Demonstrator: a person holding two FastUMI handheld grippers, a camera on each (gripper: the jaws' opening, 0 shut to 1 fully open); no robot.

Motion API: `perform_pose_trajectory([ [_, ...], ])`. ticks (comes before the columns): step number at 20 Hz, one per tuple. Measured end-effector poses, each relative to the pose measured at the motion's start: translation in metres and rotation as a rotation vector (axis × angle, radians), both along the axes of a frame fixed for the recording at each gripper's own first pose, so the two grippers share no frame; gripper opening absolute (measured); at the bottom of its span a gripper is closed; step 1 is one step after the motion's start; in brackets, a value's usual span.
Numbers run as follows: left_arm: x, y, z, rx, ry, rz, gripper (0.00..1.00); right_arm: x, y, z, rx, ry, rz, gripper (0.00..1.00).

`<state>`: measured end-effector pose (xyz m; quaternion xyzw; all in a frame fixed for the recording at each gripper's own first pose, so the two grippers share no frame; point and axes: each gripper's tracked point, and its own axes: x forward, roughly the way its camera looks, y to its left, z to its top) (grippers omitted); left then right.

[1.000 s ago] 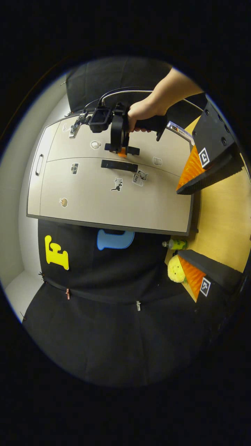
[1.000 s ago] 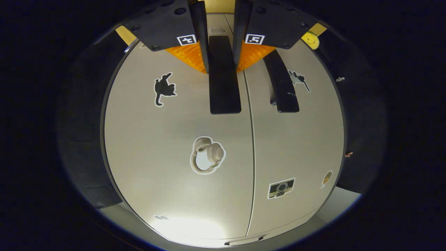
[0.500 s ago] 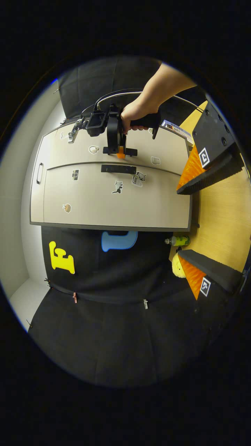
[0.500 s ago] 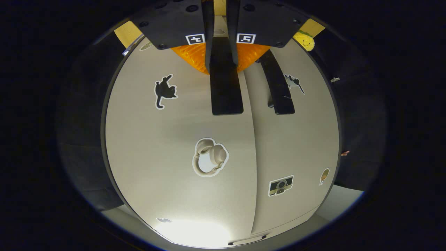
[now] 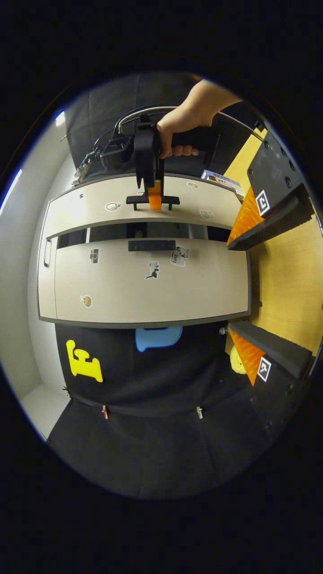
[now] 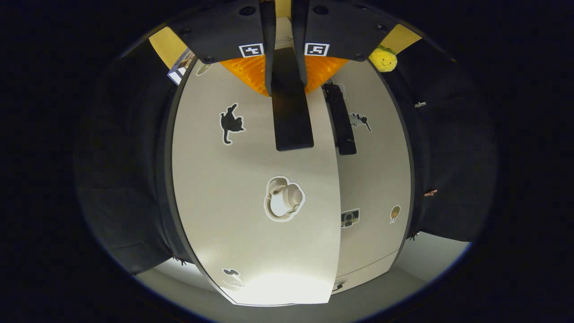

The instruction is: Open the right door of the double-door shoe cabinet with the right hand, and open the left door with the left hand.

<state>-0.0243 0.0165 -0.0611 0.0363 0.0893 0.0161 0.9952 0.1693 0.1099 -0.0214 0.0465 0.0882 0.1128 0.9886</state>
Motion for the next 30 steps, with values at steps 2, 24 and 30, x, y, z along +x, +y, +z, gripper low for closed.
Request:
perform_pose_trajectory([
  [2,0.004,-0.004,0.005,-0.009,-0.016,-0.011,0.98,-0.009,-0.009,0.002,0.002,-0.002,-0.004,0.18],
  [24,-0.004,-0.055,0.027,-0.042,-0.057,-0.087,0.98,-0.064,-0.208,0.000,-0.138,0.061,-0.265,0.11],
  [30,-0.004,-0.060,0.021,-0.039,-0.044,-0.096,0.98,-0.061,-0.201,0.001,0.036,0.077,-0.231,0.13],
])
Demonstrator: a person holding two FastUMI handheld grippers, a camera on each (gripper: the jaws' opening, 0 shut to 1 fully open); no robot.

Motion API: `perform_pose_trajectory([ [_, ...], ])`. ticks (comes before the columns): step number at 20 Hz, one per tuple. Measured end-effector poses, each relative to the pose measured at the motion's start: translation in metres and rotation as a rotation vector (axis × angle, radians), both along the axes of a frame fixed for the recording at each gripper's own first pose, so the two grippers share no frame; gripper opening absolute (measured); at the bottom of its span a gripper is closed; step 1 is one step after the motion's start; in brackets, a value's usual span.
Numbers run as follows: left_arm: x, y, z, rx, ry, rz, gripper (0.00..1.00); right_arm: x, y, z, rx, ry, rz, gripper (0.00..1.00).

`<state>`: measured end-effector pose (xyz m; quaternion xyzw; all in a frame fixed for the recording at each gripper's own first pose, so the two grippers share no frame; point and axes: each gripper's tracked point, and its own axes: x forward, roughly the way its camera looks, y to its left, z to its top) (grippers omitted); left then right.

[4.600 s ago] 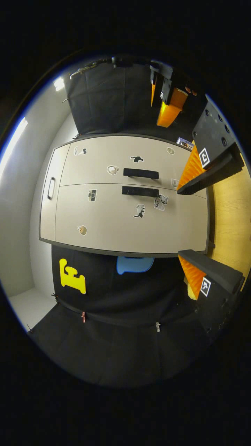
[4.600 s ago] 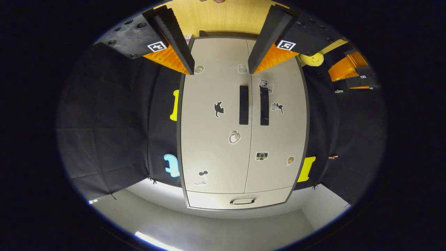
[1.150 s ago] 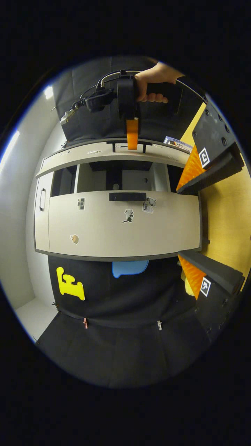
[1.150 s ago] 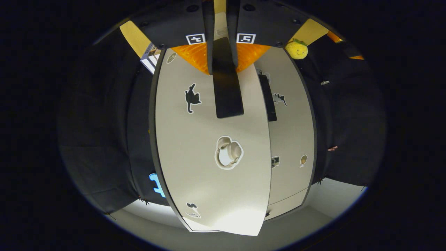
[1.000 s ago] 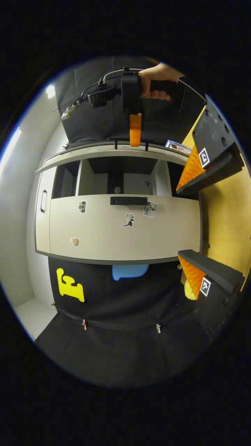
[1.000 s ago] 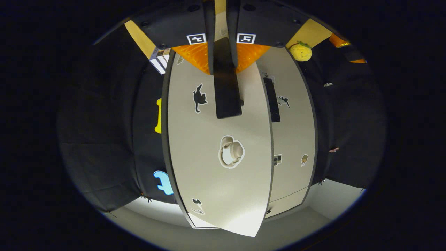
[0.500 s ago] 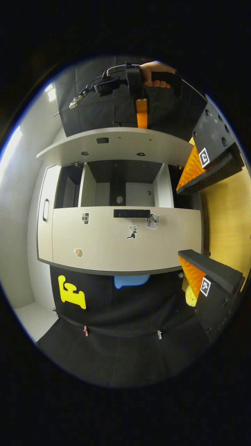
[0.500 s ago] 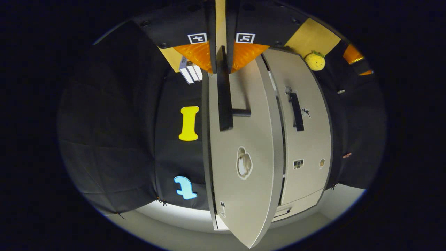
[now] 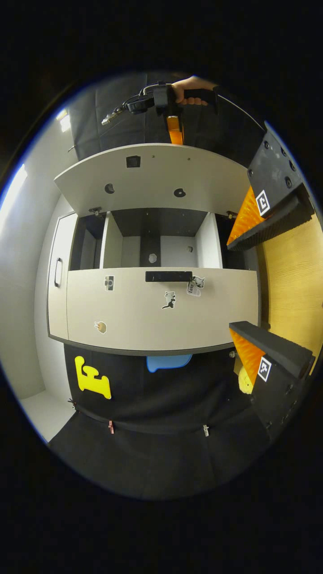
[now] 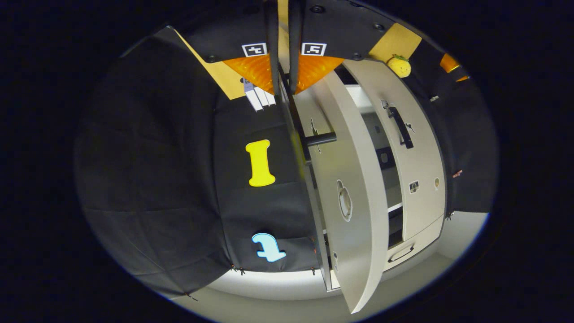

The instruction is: Open the right door of the double-door shoe cabinet with the right hand, and open the left door with the left hand.

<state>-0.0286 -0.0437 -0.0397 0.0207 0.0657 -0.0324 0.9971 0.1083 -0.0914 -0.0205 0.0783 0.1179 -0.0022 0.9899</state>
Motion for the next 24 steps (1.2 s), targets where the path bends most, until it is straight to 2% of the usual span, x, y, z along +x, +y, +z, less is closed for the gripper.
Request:
perform_pose_trajectory([
  [1,-0.001,-0.003,-0.001,-0.001,-0.001,-0.005,0.98,-0.005,0.005,0.002,-0.006,0.007,0.009,0.06],
  [5,-0.003,-0.003,-0.001,-0.013,-0.002,-0.015,0.98,-0.014,0.002,0.004,-0.081,0.000,-0.025,0.06],
  [14,0.003,0.026,-0.008,-0.006,-0.008,-0.047,0.98,-0.084,0.033,0.026,-0.053,-0.054,-0.070,0.05],
  [17,0.004,0.041,-0.014,-0.008,-0.002,-0.052,0.98,-0.104,0.060,0.031,-0.087,-0.086,-0.085,0.05],
  [20,0.001,0.046,-0.014,-0.070,0.010,-0.098,0.98,-0.110,0.100,0.030,-0.106,-0.105,-0.072,0.05],
  [24,-0.001,0.071,-0.022,-0.096,0.054,-0.070,0.98,-0.103,0.159,0.029,-0.080,-0.131,-0.003,0.05],
])
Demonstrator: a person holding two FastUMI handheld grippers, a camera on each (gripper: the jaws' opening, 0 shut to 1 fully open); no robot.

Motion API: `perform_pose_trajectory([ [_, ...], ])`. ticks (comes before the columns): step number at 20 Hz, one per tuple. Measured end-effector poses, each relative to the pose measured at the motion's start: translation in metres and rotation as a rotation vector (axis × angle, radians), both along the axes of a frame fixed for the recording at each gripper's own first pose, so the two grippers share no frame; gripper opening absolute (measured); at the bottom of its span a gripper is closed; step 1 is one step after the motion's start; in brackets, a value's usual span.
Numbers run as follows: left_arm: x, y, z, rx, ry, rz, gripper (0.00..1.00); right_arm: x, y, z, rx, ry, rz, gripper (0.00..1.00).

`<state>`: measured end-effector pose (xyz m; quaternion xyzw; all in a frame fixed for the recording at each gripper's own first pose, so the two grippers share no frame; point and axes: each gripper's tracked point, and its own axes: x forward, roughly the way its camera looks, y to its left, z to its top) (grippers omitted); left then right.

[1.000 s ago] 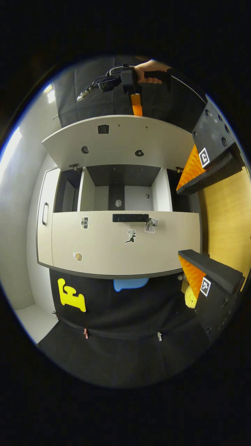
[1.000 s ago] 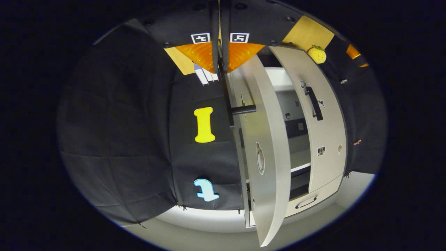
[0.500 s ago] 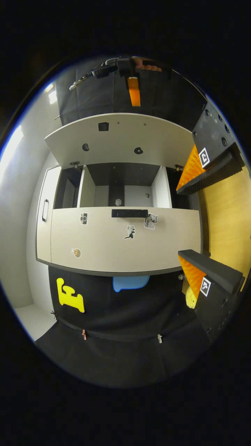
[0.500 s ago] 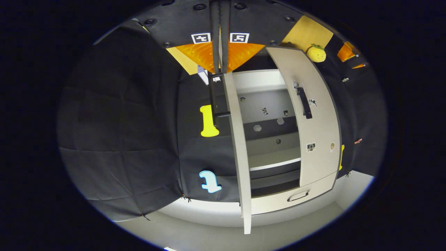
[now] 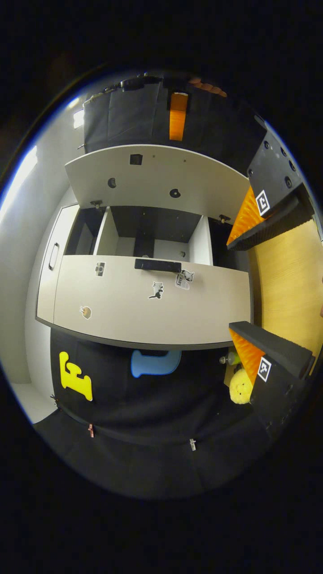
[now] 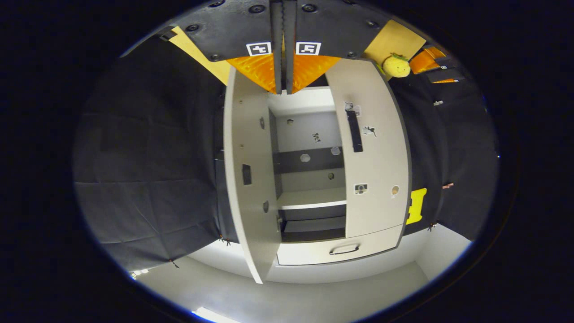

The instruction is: Open the right door of the double-door shoe cabinet with the right hand, and open the left door with the left hand.

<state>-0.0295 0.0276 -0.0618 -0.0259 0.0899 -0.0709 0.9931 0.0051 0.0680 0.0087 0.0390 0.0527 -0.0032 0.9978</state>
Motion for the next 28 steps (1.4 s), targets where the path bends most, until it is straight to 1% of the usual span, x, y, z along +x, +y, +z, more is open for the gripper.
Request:
perform_pose_trajectory([
  [3,0.004,0.019,0.001,-0.043,-0.018,0.044,0.98,0.013,0.030,-0.004,-0.039,-0.011,0.047,0.05],
  [4,0.004,0.025,0.003,-0.046,-0.021,0.063,0.98,0.020,0.037,-0.007,-0.049,-0.013,0.056,0.08],
  [5,0.004,0.030,0.004,-0.049,-0.024,0.075,0.98,0.027,0.045,-0.011,-0.052,-0.010,0.071,0.17],
  [6,0.004,0.033,0.006,-0.054,-0.029,0.084,0.98,0.035,0.051,-0.018,-0.058,0.002,0.075,0.23],
  [8,0.006,0.038,0.012,-0.059,-0.042,0.105,0.98,0.046,0.061,-0.028,-0.044,0.025,0.094,0.45],
  [9,0.008,0.038,0.014,-0.054,-0.052,0.114,0.98,0.050,0.065,-0.030,-0.032,0.026,0.106,0.51],
  [11,0.017,0.039,0.017,-0.009,-0.064,0.140,0.98,0.063,0.066,-0.037,-0.030,0.026,0.118,0.84],
  [12,0.023,0.039,0.016,0.020,-0.056,0.159,0.98,0.062,0.062,-0.041,-0.039,0.024,0.120,1.00],
  [13,0.030,0.036,0.016,0.033,-0.052,0.169,0.98,0.067,0.059,-0.045,-0.050,0.025,0.122,0.99],
  [14,0.038,0.027,0.019,0.028,-0.056,0.160,0.98,0.070,0.056,-0.049,-0.056,0.026,0.124,0.98],
  [17,0.066,0.002,0.034,-0.006,-0.073,0.135,0.98,0.075,0.048,-0.060,-0.044,0.024,0.132,0.98],
  [21,0.119,-0.016,0.057,0.023,-0.094,0.147,0.98,0.076,0.041,-0.079,-0.059,0.019,0.153,0.98],
  [26,0.181,-0.051,0.079,0.010,-0.114,0.110,0.98,0.080,0.041,-0.097,-0.029,0.052,0.199,0.99],
  [28,0.204,-0.064,0.087,0.024,-0.132,0.102,0.98,0.078,0.040,-0.104,-0.028,0.064,0.212,0.98],
])
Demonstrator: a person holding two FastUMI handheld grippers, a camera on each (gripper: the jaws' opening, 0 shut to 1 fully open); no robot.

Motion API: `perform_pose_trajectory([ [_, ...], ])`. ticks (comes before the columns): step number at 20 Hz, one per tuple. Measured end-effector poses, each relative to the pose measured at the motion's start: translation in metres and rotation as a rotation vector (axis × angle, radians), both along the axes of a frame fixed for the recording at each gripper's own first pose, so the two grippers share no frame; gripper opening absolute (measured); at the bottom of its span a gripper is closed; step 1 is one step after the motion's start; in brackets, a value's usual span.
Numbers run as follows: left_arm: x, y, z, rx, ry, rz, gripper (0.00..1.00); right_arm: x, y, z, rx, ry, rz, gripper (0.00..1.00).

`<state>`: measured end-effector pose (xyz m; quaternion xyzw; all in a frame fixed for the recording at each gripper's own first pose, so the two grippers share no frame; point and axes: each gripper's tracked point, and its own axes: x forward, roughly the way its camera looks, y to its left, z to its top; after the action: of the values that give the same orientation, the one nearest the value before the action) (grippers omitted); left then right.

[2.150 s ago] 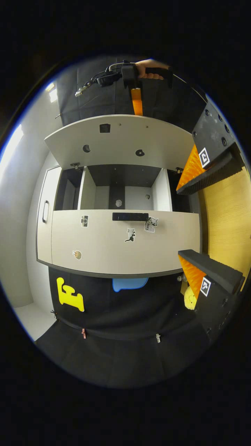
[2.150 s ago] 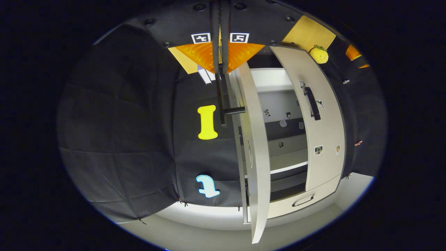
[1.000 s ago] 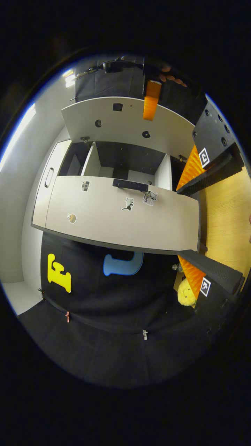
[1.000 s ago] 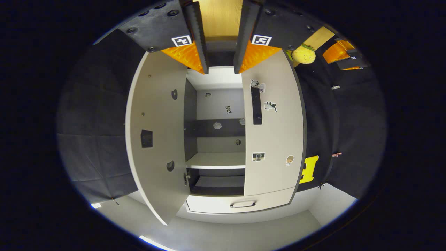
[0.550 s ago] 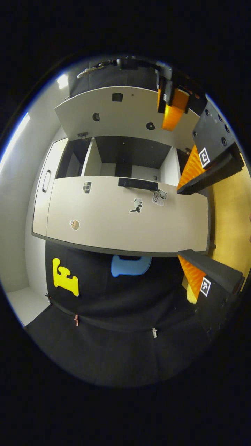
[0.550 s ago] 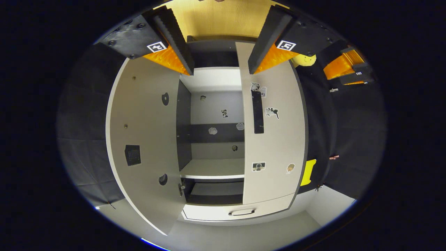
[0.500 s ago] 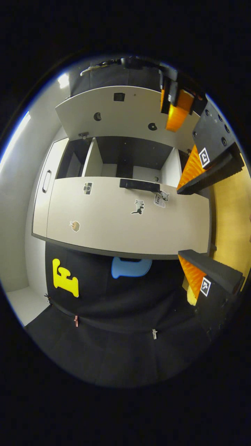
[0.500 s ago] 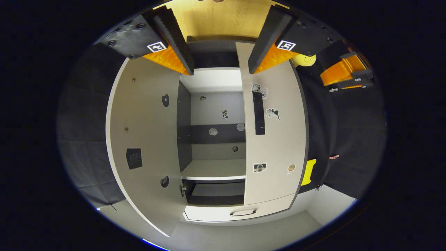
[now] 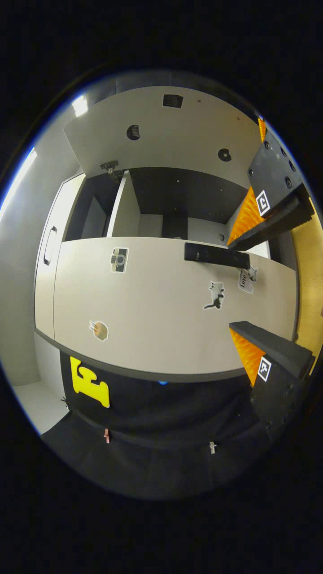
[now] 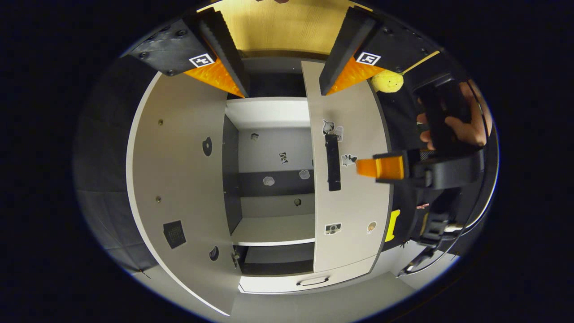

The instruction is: Open the right door of the double-door shoe cabinet with the right hand, and open the left door with the left hand.

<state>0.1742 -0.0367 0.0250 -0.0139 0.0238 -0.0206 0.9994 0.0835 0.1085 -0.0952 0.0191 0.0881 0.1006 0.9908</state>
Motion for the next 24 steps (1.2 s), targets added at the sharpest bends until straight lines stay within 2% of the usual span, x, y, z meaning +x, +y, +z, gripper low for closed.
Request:
perform_pose_trajectory([
  [5,0.048,-0.033,-0.005,0.014,0.034,-0.050,0.89,-0.001,-0.009,-0.013,-0.014,0.009,0.033,0.98],
  [8,0.067,-0.039,-0.019,0.011,0.084,-0.033,0.83,0.003,-0.019,-0.017,0.013,0.016,0.027,0.98],
  [12,0.079,-0.040,-0.028,0.034,0.102,0.001,0.67,0.010,-0.026,-0.026,0.004,0.027,0.035,0.99],
  [17,0.086,-0.041,-0.034,0.021,0.118,0.033,0.37,0.013,-0.022,-0.030,0.023,0.041,0.067,0.99],
  [21,0.085,-0.041,-0.035,0.069,0.112,0.029,0.33,0.012,-0.019,-0.038,0.010,0.059,0.091,0.99],
  [24,0.083,-0.041,-0.036,0.047,0.102,0.013,0.25,0.007,-0.013,-0.044,-0.006,0.075,0.121,0.99],
])
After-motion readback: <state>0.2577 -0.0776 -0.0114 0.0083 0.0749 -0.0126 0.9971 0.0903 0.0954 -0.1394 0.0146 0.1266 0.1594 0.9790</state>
